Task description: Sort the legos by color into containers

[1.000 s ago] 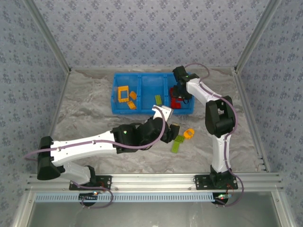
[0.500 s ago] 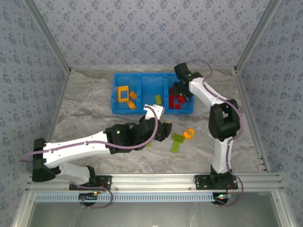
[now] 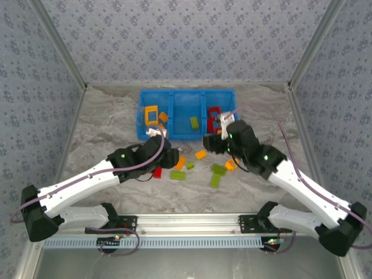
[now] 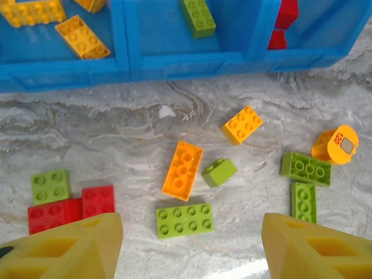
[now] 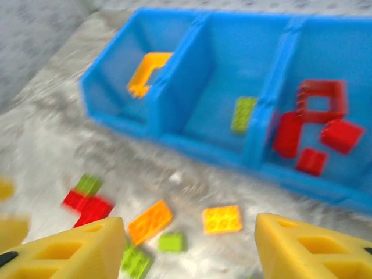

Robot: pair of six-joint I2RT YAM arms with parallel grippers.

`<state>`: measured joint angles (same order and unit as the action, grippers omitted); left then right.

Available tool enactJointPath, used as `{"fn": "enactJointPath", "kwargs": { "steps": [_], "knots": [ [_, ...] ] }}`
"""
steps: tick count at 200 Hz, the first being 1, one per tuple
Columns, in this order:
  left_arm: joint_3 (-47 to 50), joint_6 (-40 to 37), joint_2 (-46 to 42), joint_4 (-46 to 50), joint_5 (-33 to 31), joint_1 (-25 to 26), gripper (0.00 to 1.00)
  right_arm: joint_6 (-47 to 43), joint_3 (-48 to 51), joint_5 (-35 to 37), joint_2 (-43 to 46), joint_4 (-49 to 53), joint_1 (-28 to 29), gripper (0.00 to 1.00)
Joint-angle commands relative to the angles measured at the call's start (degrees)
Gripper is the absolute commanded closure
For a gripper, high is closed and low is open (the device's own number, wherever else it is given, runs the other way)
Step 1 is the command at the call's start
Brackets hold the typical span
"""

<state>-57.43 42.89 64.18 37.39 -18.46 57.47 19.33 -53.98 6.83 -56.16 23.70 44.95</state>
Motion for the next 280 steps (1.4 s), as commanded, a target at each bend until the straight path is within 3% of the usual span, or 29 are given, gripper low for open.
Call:
{"fn": "enactJointPath", "kwargs": {
  "steps": [1, 33, 51, 111, 149, 202, 249, 280],
  "knots": [
    [1.9, -1.6, -2.8, 3.3, 4.2, -1.4, 0.35, 0.0, 6.9, -3.6, 8.1, -3.6, 6.6, 0.33],
    [4.1, 0.5, -2.5, 8.2, 4.1, -4.8, 0.36, 4.6, 12.7, 4.2, 12.5, 1.4, 17.5, 0.31],
    [5.8, 0.3, -1.3, 9.1, 6.6, -10.5, 0.37, 6.2, 14.5, 8.4, 11.0, 0.9, 23.0, 0.31],
    [5.9, -6.7, 15.1, 1.8, 16.8, -27.4, 0.36, 2.6, 11.2, 8.5, -5.0, -18.4, 31.8, 0.26],
    [2.4, -9.2, 23.1, 0.4, 15.8, -28.1, 0.35, 2.3, 7.0, 9.2, -12.3, -21.1, 33.5, 0.25],
    [2.1, -11.2, 28.5, -2.3, 14.1, -28.6, 0.37, 2.6, 6.6, 9.2, -13.1, -20.7, 33.8, 0.25],
    [2.0, -11.7, 30.7, -3.2, 13.3, -28.7, 0.52, 3.4, 6.6, 9.7, -12.9, -19.9, 33.7, 0.25],
    [2.3, -11.0, 27.4, -2.4, 11.2, -27.9, 0.65, 3.5, 6.8, 10.7, -12.3, -19.9, 33.7, 0.25]
  ]
}}
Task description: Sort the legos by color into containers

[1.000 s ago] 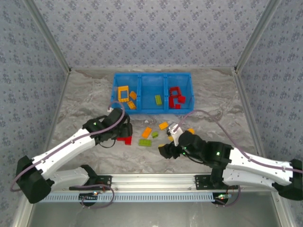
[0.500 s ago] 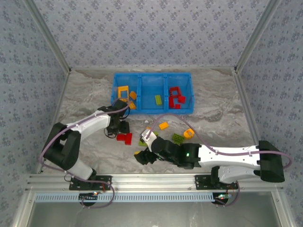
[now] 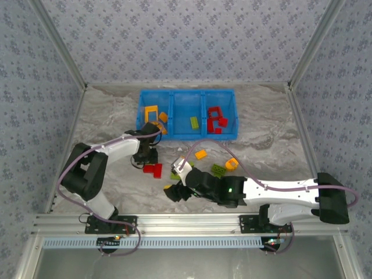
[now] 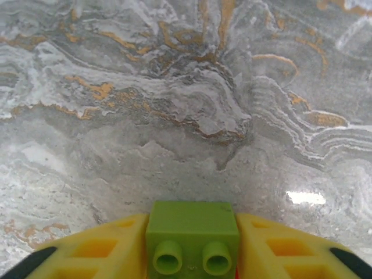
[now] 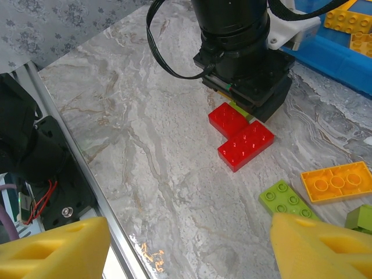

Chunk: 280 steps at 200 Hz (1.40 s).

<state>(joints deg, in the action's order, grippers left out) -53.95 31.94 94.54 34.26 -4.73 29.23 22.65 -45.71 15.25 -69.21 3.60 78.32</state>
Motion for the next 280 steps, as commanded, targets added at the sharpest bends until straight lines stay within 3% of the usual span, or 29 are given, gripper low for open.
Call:
{"fn": "enactJointPath", "kwargs": {
  "steps": [1, 42, 85, 140, 207, 280],
  "knots": [
    [-1.2, 0.0, -3.2, 0.8, -2.7, 0.5, 0.65, 0.1, -1.4, 2.4, 0.8, 0.2, 0.3, 0.25],
    [-11.0, 1.1, -11.5, 9.4, -8.2, 7.3, 0.69, -2.5, -2.0, 14.9, 9.6, 4.8, -0.1, 0.25],
    [-27.9, -0.9, -4.3, 12.8, -8.4, 11.9, 0.69, -8.6, 0.1, 23.7, 19.5, 3.0, -3.7, 0.24],
    [-48.1, -5.7, 15.0, 15.5, -13.0, 13.7, 0.68, -8.7, -1.7, 21.9, 21.3, 4.7, -10.8, 0.24],
    [-70.0, -2.6, 36.9, 25.2, -20.7, 13.5, 0.68, -5.9, -0.3, 20.0, 20.6, 4.8, -12.1, 0.24],
    [-71.4, 0.6, 41.7, 27.2, -20.3, 13.6, 0.57, -4.3, 1.0, 19.3, 22.5, 6.8, -12.9, 0.24]
  ]
}}
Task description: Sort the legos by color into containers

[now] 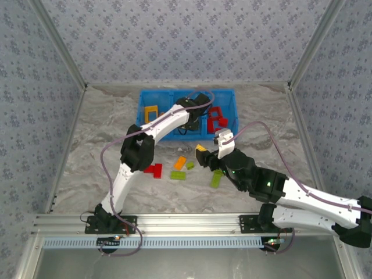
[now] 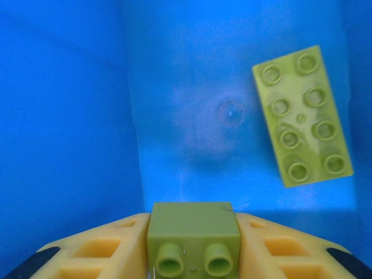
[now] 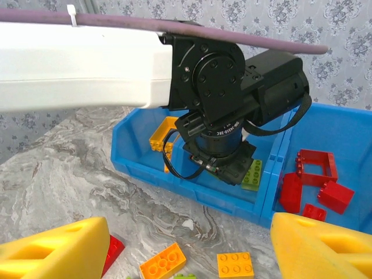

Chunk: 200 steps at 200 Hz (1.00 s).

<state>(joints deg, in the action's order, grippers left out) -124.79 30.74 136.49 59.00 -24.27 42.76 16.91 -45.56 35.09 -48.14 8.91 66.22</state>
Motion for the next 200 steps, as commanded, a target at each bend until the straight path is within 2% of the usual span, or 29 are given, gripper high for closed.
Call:
{"fn": "enactJointPath", "kwargs": {
  "steps": [1, 25, 64, 106, 130, 149, 200],
  "knots": [
    [-0.6, 1.9, -0.2, 2.4, -0.7, 0.0, 0.57, 1.4, 0.9, -0.6, 1.5, 1.6, -0.8, 0.24],
    [-0.5, 2.2, -1.3, 2.5, -0.5, 0.3, 0.47, 1.7, 0.9, -1.2, 1.7, 2.5, -1.6, 0.24],
    [-0.8, 2.9, -6.1, 2.6, -0.6, 1.0, 0.46, 1.9, 0.5, -1.8, 2.7, 5.0, -3.0, 0.24],
    [3.5, 4.6, -17.9, 0.5, -2.2, 3.0, 0.46, 2.9, 0.1, -2.1, 4.9, 8.7, -5.0, 0.24],
    [11.7, 6.3, -28.0, -2.6, -2.6, 4.3, 0.44, 3.4, -0.3, -3.6, 3.9, 10.0, -5.6, 0.23],
    [21.7, 8.2, -38.2, -4.8, -4.1, 5.9, 0.42, 2.2, -1.4, -8.8, -0.1, 9.7, -5.1, 0.24],
    [49.9, 18.3, -69.1, -2.6, -4.3, 10.2, 0.41, 1.3, -6.7, -24.0, -22.4, 3.6, 0.4, 0.23]
  ]
}}
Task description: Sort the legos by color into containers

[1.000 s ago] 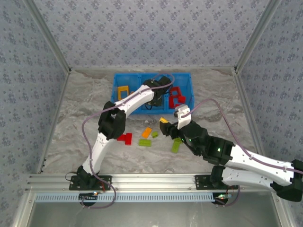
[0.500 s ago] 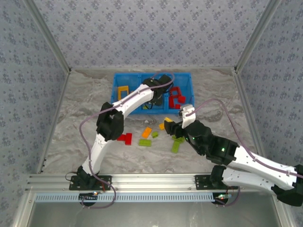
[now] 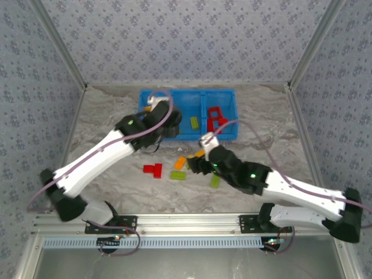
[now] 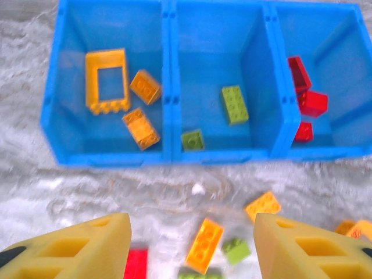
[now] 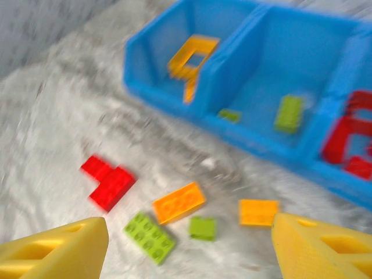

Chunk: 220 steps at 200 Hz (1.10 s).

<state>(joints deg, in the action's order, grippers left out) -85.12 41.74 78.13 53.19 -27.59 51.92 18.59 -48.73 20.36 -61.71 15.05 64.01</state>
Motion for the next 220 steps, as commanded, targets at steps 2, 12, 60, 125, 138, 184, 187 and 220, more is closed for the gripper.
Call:
{"fn": "enactJointPath", "kwargs": {
  "steps": [2, 12, 60, 125, 138, 184, 187, 220],
  "knots": [
    [11.5, 8.0, -12.0, 3.7, -1.0, 1.0, 0.41, -0.3, -4.0, -9.5, -9.8, -2.6, 2.8, 0.23],
    [16.0, 10.9, -18.2, 6.2, -1.4, 1.1, 0.41, 1.1, -7.0, -9.5, -15.4, -1.7, 4.1, 0.23],
    [32.3, 11.8, -47.8, 5.9, -0.1, 1.1, 0.4, 19.9, -24.1, -8.5, -36.9, 12.8, 5.5, 0.23],
    [34.3, 7.7, -61.7, 11.0, 9.2, 1.1, 0.4, 31.6, -39.7, -10.6, -52.6, 25.1, 6.3, 0.23],
    [33.5, 6.8, -62.0, 12.4, 10.7, 1.1, 0.4, 32.3, -41.2, -10.9, -54.3, 25.0, 6.4, 0.23],
    [34.0, 7.2, -64.1, 12.8, 10.6, 1.2, 0.4, 34.1, -48.0, -10.4, -60.5, 29.4, 5.1, 0.23],
    [34.1, 7.2, -64.1, 12.6, 10.7, 1.1, 0.4, 34.1, -48.2, -10.6, -60.8, 29.2, 5.0, 0.24],
    [35.2, 7.2, -62.7, 10.7, 11.7, 1.1, 0.4, 34.7, -50.8, -10.4, -64.0, 29.1, 4.5, 0.25]
  ]
}}
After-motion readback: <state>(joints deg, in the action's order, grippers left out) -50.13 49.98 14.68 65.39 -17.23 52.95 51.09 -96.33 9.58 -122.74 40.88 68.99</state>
